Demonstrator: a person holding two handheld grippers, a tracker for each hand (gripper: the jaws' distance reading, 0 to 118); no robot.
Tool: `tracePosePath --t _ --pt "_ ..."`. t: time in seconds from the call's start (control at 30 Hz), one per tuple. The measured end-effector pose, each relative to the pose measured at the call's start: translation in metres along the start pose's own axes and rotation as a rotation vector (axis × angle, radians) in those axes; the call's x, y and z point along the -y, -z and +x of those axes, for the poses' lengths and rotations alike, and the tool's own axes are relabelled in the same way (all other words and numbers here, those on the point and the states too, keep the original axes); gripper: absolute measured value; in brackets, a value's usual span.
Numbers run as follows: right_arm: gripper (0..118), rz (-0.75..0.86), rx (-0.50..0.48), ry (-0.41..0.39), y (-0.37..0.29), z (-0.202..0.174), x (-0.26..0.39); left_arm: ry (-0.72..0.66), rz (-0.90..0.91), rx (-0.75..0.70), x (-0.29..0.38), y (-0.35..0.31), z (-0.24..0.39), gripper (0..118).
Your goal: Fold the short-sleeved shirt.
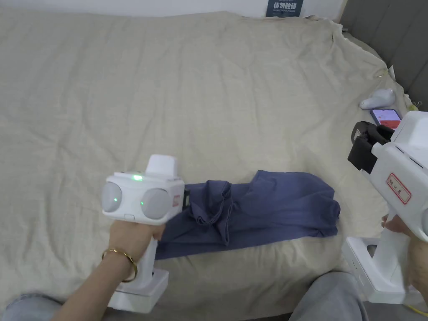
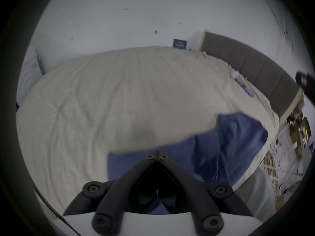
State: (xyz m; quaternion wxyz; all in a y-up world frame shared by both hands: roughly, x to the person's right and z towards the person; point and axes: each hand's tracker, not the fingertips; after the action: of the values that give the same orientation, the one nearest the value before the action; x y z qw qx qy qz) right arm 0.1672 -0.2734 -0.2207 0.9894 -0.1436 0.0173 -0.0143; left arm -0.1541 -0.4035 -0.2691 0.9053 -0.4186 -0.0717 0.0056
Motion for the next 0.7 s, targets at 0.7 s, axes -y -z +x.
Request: tracePosePath --t 0.7 --pt "0 -0.008 -0.007 0.005 -0.004 0.002 0.002 -0.064 -0.012 0.372 0.012 -0.036 0.059 0"
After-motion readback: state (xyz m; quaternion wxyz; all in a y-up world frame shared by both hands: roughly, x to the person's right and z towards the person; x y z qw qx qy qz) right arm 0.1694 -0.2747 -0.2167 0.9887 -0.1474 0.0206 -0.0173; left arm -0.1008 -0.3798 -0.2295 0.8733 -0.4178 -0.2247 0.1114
